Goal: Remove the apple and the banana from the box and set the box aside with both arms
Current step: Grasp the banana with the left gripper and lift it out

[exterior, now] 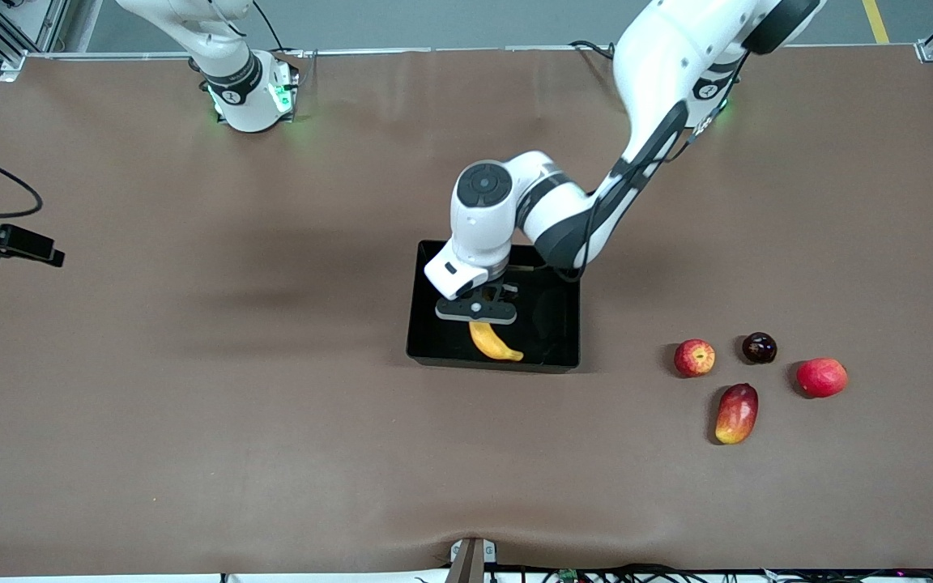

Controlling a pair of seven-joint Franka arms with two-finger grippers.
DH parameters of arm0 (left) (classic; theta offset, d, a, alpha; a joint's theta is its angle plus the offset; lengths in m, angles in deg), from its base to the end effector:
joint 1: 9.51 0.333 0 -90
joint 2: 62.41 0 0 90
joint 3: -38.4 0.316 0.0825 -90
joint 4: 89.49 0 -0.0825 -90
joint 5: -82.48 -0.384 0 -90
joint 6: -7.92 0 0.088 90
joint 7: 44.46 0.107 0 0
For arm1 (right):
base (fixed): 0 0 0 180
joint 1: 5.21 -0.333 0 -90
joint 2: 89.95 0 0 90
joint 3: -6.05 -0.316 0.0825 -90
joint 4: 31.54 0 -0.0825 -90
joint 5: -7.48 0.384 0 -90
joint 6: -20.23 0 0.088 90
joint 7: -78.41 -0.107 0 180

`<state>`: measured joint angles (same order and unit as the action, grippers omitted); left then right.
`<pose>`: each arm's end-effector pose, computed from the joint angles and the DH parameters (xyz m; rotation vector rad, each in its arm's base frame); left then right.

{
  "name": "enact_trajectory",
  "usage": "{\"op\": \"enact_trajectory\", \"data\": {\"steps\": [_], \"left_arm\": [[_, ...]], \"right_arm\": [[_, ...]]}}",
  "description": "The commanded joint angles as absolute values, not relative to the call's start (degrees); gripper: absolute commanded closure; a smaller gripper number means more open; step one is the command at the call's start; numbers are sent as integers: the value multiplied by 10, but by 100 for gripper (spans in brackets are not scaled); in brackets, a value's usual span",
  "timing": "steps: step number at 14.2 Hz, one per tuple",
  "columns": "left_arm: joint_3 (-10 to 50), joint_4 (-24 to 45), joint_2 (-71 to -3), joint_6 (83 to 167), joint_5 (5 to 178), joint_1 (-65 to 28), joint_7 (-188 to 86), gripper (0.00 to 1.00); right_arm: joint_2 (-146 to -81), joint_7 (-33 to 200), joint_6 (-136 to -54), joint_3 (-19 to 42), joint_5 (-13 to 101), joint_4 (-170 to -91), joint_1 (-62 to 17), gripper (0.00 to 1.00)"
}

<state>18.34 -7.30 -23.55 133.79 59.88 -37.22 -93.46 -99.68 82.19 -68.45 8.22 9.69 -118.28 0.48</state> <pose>0.5387 -0.4968 0.3225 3.1083 -0.1622 0.2765 0.5934 -0.0759 0.5514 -3.0871 0.1125 0.2040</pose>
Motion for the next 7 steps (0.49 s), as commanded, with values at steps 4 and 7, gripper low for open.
{"op": "enact_trajectory", "data": {"steps": [4,7], "left_arm": [[170,-52,-315,1262,637,-276,-758,100],[170,-53,-330,1250,680,-229,-649,100]], "right_arm": [[-1009,763,-677,76,129,-1177,-45,0],[-1027,716,-681,76,153,-1179,-84,0]]}}
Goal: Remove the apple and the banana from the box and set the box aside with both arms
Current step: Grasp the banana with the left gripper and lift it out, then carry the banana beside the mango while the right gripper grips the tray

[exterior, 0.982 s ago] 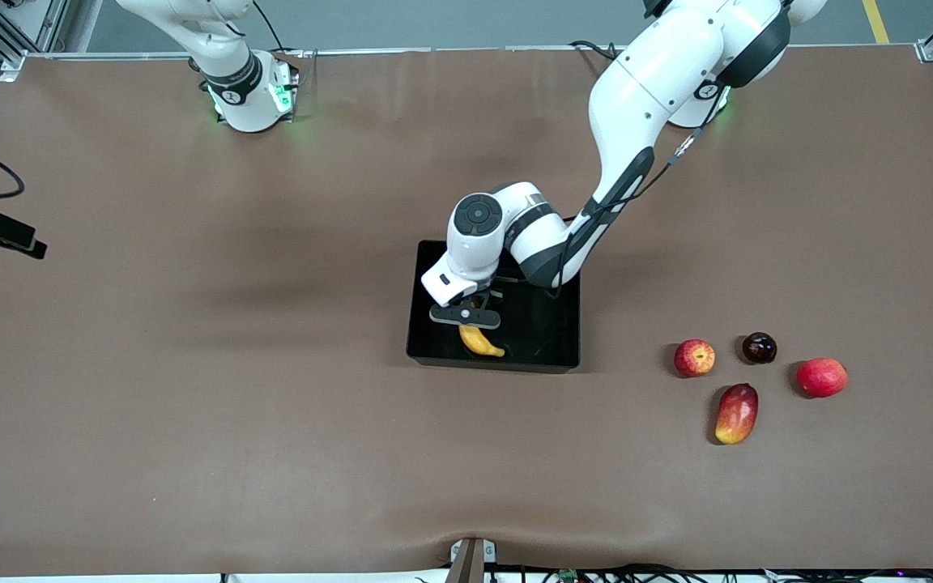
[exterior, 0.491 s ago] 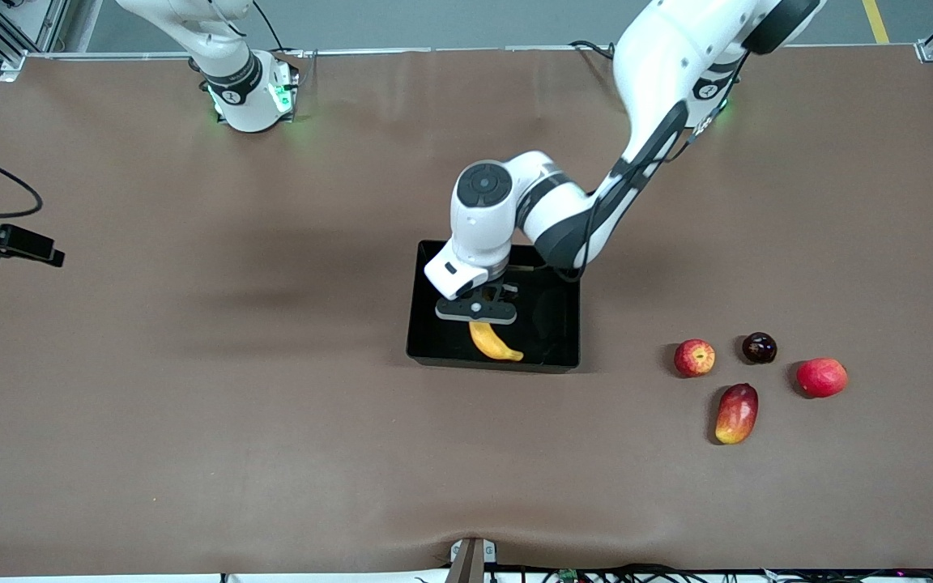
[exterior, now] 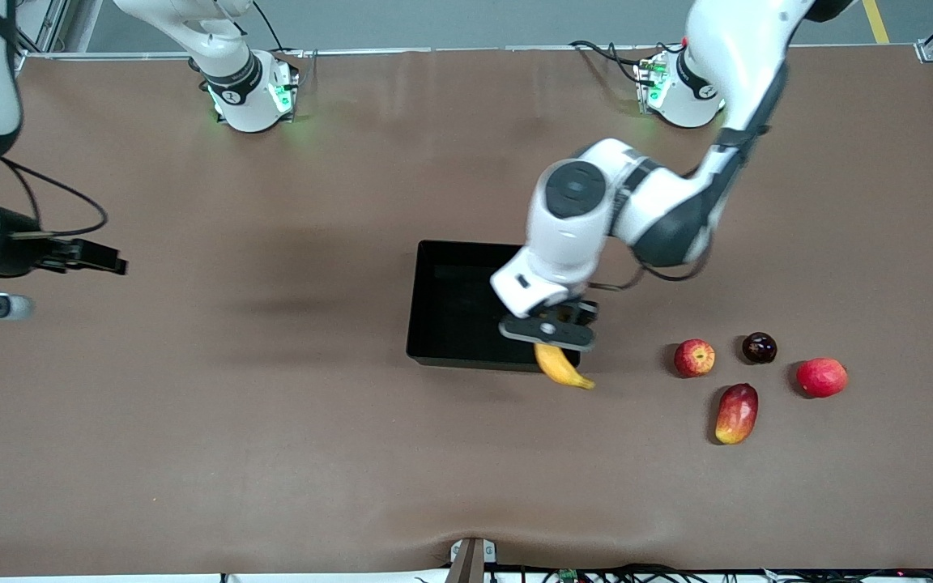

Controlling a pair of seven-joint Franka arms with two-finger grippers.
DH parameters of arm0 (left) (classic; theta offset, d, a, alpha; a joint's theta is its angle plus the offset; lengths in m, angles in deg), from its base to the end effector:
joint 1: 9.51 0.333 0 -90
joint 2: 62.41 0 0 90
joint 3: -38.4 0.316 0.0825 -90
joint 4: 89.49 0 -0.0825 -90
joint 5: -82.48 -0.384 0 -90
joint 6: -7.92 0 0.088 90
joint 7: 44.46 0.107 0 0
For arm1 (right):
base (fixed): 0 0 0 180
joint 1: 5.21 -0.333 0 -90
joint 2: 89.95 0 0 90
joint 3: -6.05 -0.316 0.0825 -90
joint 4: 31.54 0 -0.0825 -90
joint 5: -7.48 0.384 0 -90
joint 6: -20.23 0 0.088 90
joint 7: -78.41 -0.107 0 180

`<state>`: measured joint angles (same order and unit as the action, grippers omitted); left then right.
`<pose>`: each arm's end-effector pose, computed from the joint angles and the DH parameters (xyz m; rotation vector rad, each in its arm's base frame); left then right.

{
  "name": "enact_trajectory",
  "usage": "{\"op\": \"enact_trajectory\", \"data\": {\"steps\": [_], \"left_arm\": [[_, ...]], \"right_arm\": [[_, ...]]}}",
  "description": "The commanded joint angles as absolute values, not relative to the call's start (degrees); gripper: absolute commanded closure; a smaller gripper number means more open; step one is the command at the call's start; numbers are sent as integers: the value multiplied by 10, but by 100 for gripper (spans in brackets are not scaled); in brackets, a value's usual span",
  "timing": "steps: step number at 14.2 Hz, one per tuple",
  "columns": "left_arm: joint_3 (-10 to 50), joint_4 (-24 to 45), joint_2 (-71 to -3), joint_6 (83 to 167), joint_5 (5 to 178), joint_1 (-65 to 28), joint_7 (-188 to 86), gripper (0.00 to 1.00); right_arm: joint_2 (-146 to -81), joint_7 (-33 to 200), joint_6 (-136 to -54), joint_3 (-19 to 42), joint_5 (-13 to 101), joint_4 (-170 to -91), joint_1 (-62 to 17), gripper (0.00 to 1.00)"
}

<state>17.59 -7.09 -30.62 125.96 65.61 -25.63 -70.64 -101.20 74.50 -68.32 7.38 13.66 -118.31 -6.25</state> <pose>0.6079 -0.3773 0.3945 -3.0958 0.3935 -0.2065 0.6036 0.0099 0.5355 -3.0305 0.1204 0.2560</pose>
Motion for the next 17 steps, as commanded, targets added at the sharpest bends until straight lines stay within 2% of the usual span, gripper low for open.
{"op": "enact_trajectory", "data": {"steps": [1,5,10,15,17], "left_arm": [[170,-53,-337,1242,681,-210,-610,100],[170,-53,-338,1226,681,-148,-466,100],[171,-50,-330,1223,678,-56,-270,100],[177,-55,-297,1245,671,10,-106,100],[177,-56,-281,1251,673,38,-41,100]], "right_arm": [[-1030,696,-684,76,163,-1179,-99,0],[-1051,597,-730,76,168,-1178,-178,0],[-1156,552,-864,76,200,-1178,-270,0],[-1239,419,-958,76,201,-1178,-367,0],[-1265,416,-986,76,201,-1179,-378,0]]}}
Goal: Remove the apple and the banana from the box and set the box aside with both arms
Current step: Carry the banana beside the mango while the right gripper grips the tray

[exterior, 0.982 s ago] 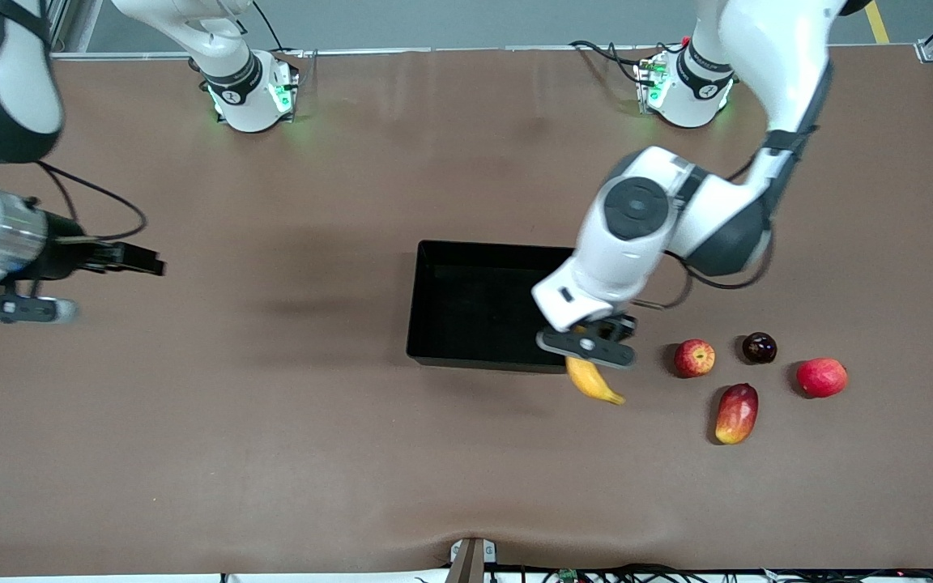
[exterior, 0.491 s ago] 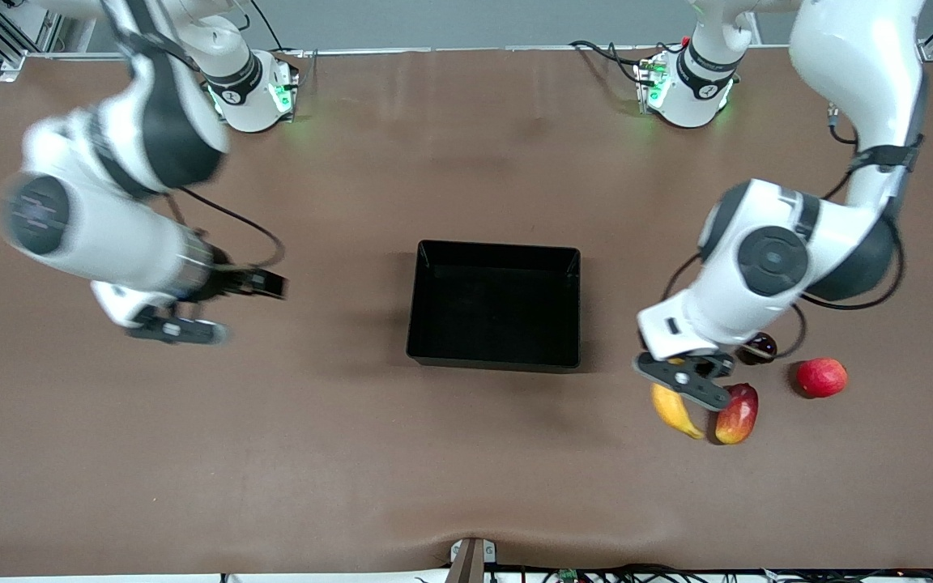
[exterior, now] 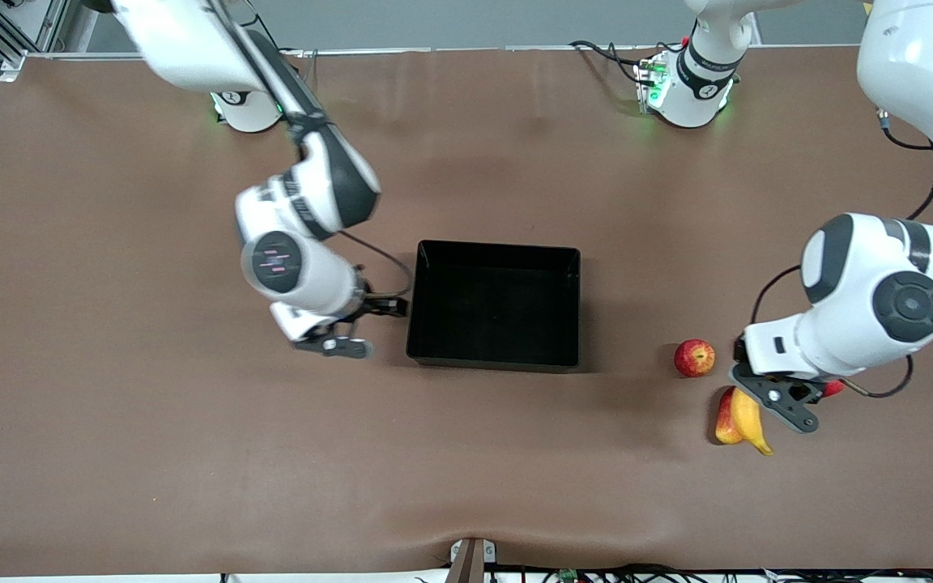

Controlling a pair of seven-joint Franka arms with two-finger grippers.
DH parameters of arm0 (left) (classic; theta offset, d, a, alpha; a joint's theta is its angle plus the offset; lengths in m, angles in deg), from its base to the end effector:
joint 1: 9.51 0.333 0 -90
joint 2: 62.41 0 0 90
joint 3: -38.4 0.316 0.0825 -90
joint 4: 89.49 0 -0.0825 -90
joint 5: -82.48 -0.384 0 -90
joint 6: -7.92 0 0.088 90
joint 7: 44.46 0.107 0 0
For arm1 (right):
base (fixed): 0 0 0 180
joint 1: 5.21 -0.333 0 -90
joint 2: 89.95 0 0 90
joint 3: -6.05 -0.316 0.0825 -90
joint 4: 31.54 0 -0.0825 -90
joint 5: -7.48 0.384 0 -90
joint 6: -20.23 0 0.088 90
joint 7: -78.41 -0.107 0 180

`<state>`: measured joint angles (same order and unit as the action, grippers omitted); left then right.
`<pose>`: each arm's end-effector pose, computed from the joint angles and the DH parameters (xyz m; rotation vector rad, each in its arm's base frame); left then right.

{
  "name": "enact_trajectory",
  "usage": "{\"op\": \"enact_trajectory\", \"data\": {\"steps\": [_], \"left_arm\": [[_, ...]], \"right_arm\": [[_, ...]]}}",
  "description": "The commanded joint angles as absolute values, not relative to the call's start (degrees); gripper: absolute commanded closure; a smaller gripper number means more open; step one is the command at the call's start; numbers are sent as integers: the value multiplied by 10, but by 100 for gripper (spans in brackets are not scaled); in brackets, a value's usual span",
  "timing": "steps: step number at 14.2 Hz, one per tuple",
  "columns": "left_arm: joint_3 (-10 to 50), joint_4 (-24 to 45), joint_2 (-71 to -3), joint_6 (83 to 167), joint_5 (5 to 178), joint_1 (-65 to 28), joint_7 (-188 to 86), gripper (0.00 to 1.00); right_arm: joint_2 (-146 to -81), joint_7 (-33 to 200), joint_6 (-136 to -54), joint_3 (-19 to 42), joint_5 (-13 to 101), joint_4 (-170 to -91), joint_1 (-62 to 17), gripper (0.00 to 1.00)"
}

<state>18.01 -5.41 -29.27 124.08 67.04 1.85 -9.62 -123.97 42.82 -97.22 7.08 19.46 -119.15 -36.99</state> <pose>0.7058 -0.0523 0.3607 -2.8264 1.2406 -0.0129 0.5914 0.3671 0.3054 -3.0155 0.2800 0.2346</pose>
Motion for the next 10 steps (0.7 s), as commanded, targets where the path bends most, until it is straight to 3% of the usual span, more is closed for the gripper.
{"op": "enact_trajectory", "data": {"steps": [1,4,5,6,7,8,10], "left_arm": [[177,-56,-276,1261,673,45,-8,100],[191,-60,-252,1307,663,64,101,100],[196,-64,-242,1331,661,66,129,100],[207,-67,-232,1351,662,66,155,100],[215,-72,-223,1370,662,66,169,100],[218,-75,-215,1383,662,66,171,100],[218,-84,-201,1405,662,65,172,100]], "right_arm": [[-1276,414,-1003,76,201,-1179,-388,0],[-1293,414,-1058,76,201,-1199,-406,0],[-1294,414,-1067,77,201,-1207,-413,4],[-1294,414,-1070,76,201,-1212,-419,53],[-1293,410,-1069,76,201,-1211,-419,94],[-1292,392,-1065,76,201,-1210,-418,100],[-1289,375,-1062,76,201,-1209,-415,100]]}}
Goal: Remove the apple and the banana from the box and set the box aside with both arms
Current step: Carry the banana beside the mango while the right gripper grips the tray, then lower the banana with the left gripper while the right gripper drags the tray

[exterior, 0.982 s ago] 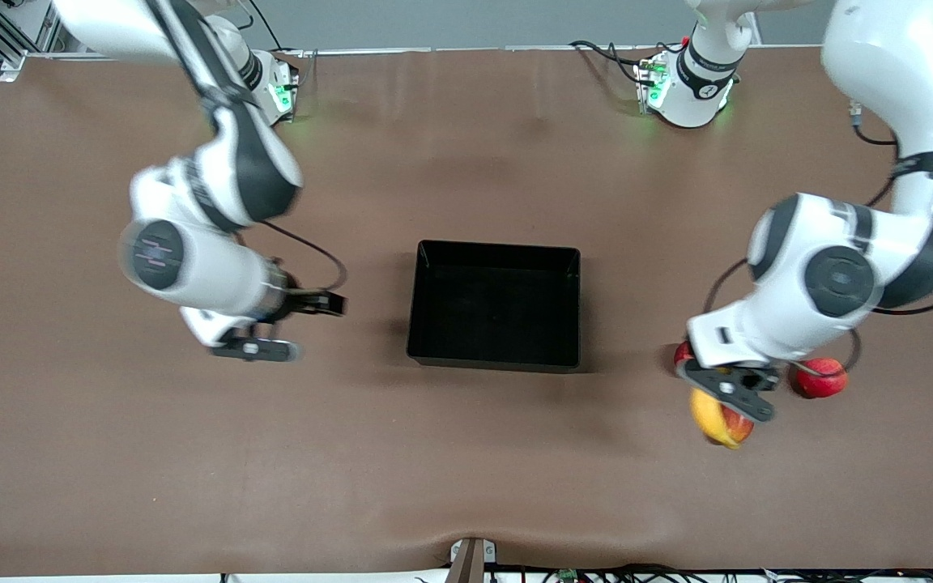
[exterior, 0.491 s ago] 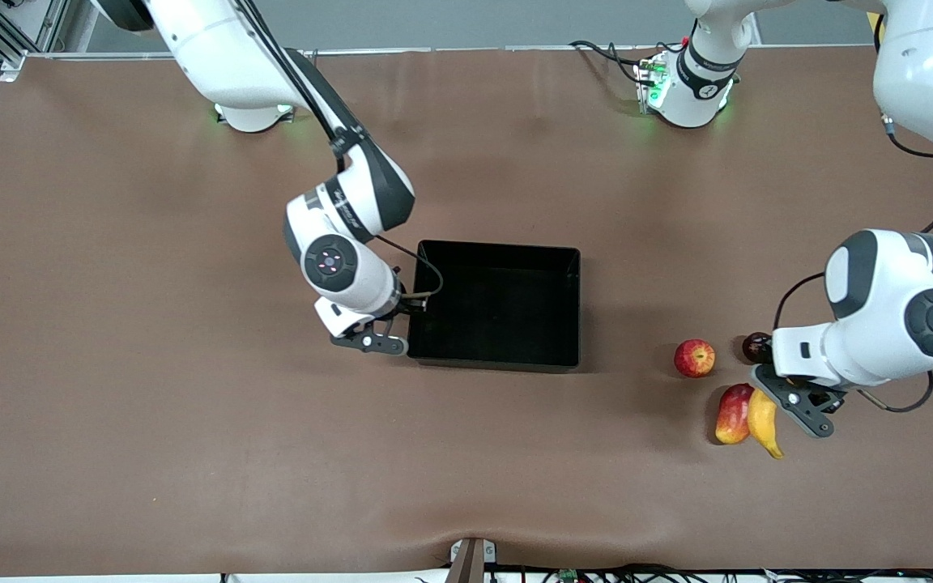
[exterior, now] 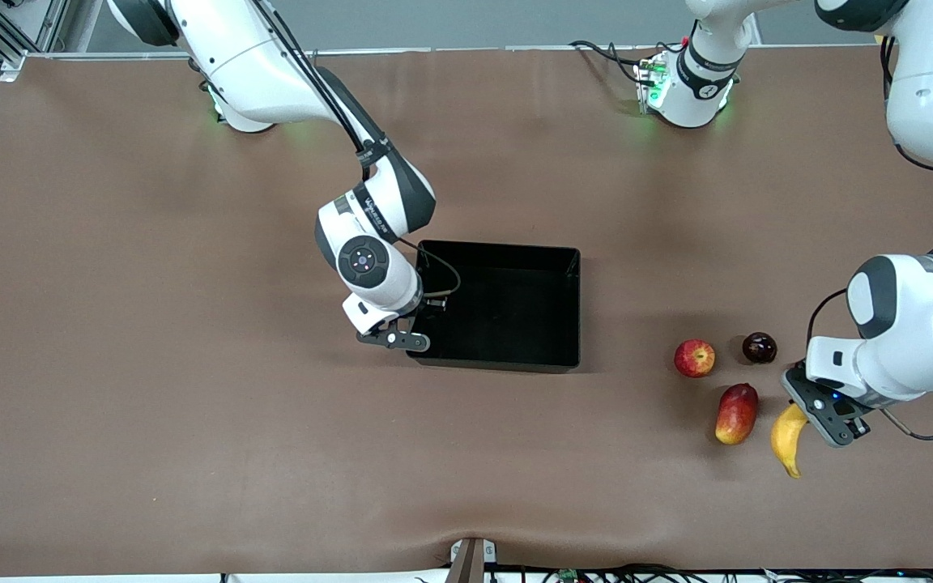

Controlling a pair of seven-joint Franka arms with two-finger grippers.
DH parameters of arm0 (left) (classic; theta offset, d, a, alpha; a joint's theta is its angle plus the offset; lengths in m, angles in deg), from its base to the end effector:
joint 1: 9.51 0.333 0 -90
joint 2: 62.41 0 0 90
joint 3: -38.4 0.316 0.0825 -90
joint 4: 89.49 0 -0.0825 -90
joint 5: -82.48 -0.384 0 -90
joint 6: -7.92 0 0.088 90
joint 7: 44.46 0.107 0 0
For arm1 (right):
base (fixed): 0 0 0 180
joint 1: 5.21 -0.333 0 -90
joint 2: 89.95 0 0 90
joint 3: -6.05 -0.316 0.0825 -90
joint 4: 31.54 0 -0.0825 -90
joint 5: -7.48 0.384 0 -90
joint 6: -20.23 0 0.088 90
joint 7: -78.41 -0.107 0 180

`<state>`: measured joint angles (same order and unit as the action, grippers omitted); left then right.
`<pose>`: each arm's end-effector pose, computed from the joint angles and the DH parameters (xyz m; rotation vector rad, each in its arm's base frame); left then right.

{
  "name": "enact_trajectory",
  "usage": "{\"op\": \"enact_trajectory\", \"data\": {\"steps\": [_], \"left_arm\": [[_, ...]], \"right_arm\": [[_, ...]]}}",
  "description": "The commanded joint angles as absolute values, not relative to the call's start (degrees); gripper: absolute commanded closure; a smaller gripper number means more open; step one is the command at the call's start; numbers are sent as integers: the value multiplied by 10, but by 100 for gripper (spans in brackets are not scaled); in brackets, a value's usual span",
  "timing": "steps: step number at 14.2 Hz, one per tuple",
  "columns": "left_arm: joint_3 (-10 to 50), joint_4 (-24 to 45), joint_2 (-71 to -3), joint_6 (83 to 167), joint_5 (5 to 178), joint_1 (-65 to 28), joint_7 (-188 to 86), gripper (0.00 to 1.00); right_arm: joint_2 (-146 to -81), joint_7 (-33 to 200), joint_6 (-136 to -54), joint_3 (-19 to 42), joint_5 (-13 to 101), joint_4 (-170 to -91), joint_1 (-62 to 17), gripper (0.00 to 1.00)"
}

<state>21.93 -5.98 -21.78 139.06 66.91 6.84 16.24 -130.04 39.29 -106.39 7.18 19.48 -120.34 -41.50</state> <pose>0.7329 0.0459 0.2918 -2.5439 1.6392 -0.1743 0.5683 0.4112 0.2349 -3.0234 0.2930 0.1875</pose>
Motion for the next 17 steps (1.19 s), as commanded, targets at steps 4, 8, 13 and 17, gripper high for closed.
{"op": "enact_trajectory", "data": {"steps": [4,8,13,17], "left_arm": [[218,-118,-158,1426,662,65,168,100],[235,-116,-133,1463,667,65,158,100],[242,-112,-119,1464,665,66,121,100],[245,-113,-101,1464,665,66,124,100]], "right_arm": [[-1284,385,-1029,78,196,-1208,-403,100],[-1249,421,-968,79,195,-1210,-363,100],[-1181,430,-906,82,177,-1215,-306,100],[-1139,517,-866,82,163,-1216,-221,100]]}}
